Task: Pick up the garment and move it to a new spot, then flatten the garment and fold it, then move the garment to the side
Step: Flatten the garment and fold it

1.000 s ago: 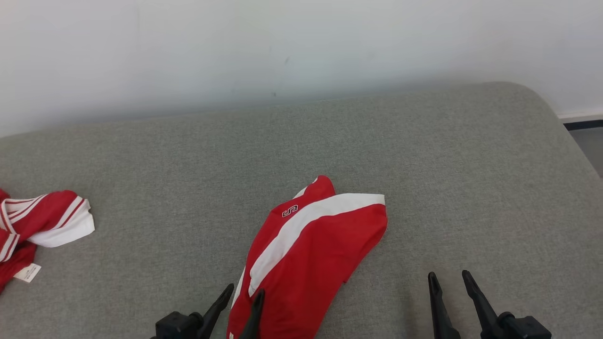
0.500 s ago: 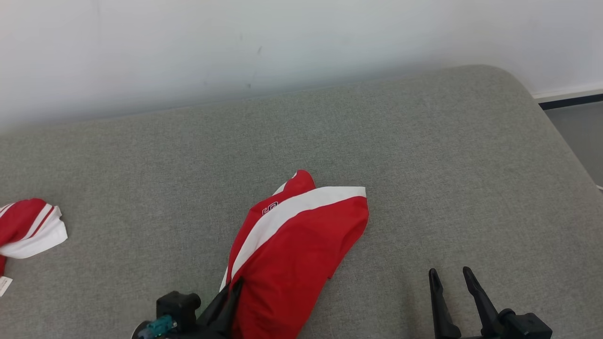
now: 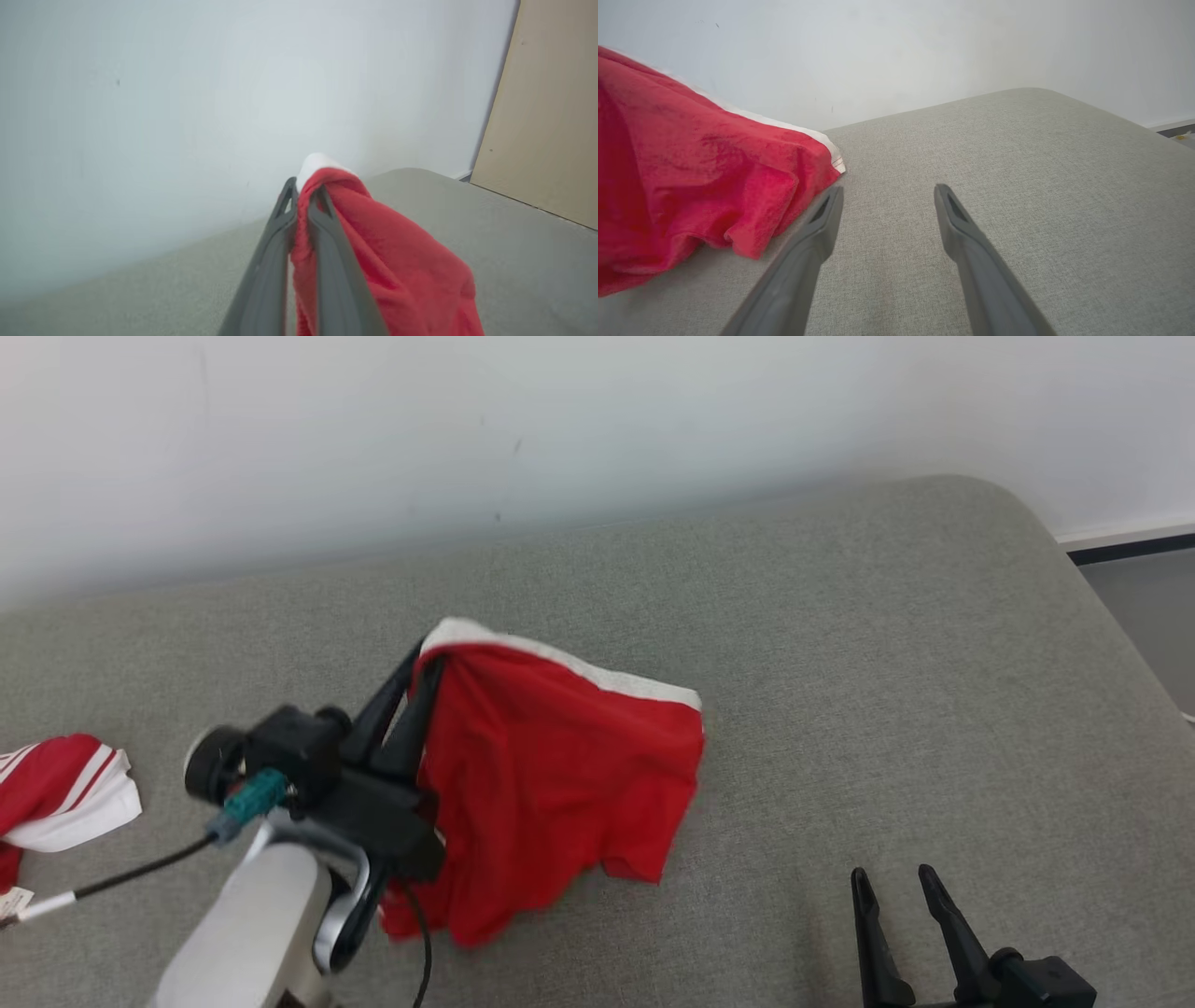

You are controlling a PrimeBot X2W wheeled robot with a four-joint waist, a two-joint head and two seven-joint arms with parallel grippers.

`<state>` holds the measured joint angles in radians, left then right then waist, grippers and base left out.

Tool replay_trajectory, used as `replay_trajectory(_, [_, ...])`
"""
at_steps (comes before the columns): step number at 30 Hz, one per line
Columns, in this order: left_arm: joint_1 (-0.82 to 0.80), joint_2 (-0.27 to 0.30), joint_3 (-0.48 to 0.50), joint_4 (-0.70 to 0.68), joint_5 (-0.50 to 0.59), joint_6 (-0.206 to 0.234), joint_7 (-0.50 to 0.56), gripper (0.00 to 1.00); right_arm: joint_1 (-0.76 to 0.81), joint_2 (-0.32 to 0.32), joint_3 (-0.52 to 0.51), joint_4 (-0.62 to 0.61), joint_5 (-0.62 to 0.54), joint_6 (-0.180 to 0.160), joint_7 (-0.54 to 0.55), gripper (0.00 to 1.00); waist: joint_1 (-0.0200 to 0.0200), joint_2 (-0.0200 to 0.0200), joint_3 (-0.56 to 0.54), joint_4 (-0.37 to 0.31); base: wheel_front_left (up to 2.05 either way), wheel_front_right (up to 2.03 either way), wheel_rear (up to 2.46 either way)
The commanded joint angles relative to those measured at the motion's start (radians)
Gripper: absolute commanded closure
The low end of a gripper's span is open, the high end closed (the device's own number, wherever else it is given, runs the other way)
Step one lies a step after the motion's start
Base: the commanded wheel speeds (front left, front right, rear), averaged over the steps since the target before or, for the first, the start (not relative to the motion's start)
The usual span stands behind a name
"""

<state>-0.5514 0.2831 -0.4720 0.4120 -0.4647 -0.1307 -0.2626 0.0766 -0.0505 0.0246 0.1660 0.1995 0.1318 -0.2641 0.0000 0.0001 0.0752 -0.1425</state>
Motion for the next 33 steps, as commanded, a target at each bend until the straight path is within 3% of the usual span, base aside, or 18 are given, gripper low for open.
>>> replay_trajectory(1, [-0.016, 0.002, 0.000, -0.009, 0.012, 0.002, -0.003, 1.00, 0.000, 0.001, 0.001, -0.001, 0.004, -0.002, 0.000, 0.00, 0.0000, -0.0001, -0.003, -0.001, 0.00, 0.00, 0.00])
replay_trajectory(10, [-0.107, 0.005, -0.050, -0.073, 0.022, 0.002, -0.003, 1.00, 0.016, 0.001, 0.004, 0.000, 0.002, -0.002, 0.000, 0.00, 0.0000, -0.0001, -0.024, 0.005, 0.00, 0.00, 0.00])
replay_trajectory(21, [0.303, 0.045, -0.125, -0.231, 0.056, 0.014, -0.003, 1.00, 0.042, 0.000, -0.014, -0.004, 0.006, -0.002, 0.000, 0.00, 0.0000, -0.0001, -0.033, 0.051, 0.00, 0.00, 0.00])
replay_trajectory(27, [0.467, 0.001, -0.149, -0.231, 0.030, 0.024, -0.003, 1.00, 0.033, 0.001, -0.010, -0.004, -0.006, -0.002, 0.000, 0.00, 0.0000, -0.0001, -0.024, 0.095, 0.00, 0.00, 0.00])
replay_trajectory(33, [0.516, -0.069, -0.205, -0.097, -0.022, 0.009, 0.001, 1.00, 0.028, 0.001, -0.008, -0.004, -0.010, -0.002, 0.000, 0.00, 0.0000, -0.0001, -0.021, 0.115, 0.00, 0.00, 0.00])
